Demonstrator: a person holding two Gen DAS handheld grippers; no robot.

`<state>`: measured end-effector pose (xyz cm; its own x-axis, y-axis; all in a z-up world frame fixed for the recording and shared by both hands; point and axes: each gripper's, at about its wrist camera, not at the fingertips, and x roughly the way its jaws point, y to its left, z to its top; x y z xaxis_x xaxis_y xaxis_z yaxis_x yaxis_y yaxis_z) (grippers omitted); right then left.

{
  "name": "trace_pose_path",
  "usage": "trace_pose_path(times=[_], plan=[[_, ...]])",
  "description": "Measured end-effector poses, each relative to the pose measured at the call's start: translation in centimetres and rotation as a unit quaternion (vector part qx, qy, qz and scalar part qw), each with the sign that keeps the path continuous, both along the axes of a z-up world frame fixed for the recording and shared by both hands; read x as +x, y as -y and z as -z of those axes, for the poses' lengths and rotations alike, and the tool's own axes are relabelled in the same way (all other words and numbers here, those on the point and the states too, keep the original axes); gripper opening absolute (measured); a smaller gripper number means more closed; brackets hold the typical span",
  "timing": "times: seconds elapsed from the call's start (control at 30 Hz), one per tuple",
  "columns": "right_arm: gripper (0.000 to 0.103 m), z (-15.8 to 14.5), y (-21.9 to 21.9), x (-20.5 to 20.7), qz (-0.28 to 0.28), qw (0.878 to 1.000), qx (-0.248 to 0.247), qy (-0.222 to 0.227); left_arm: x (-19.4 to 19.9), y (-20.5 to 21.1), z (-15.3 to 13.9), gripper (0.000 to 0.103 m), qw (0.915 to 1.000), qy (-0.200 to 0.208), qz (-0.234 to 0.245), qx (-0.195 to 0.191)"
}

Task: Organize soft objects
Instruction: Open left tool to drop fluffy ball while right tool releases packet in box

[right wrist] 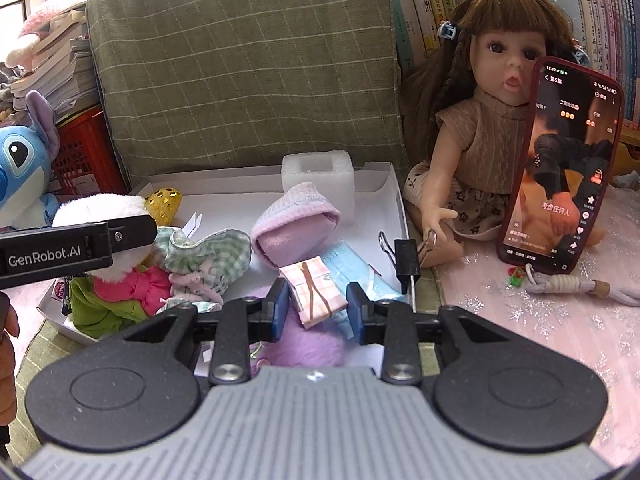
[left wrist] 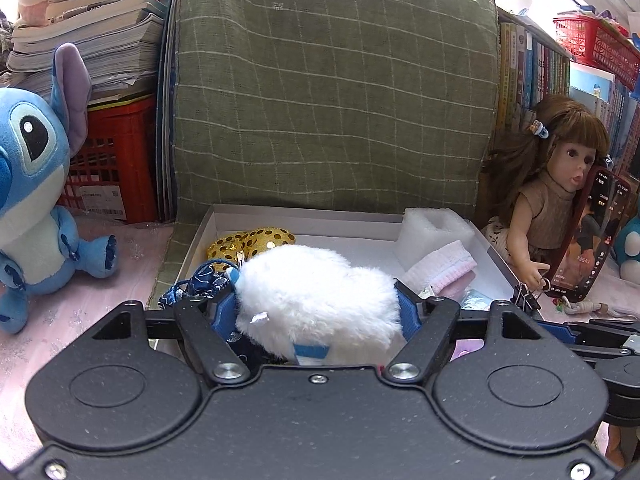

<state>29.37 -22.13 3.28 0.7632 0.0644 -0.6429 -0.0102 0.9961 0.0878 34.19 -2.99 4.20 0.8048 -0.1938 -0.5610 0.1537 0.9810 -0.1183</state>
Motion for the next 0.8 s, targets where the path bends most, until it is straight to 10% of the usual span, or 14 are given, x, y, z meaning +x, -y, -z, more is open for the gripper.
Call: trace_pose_path(times=[0.8], plan=[[0.074, -2.4, -0.2, -4.1, -0.002, 0.999, -0.001, 0.034, -5.1, -2.1, -3.2, 0.095, 0.9991, 0.037, -0.014, -0.012]])
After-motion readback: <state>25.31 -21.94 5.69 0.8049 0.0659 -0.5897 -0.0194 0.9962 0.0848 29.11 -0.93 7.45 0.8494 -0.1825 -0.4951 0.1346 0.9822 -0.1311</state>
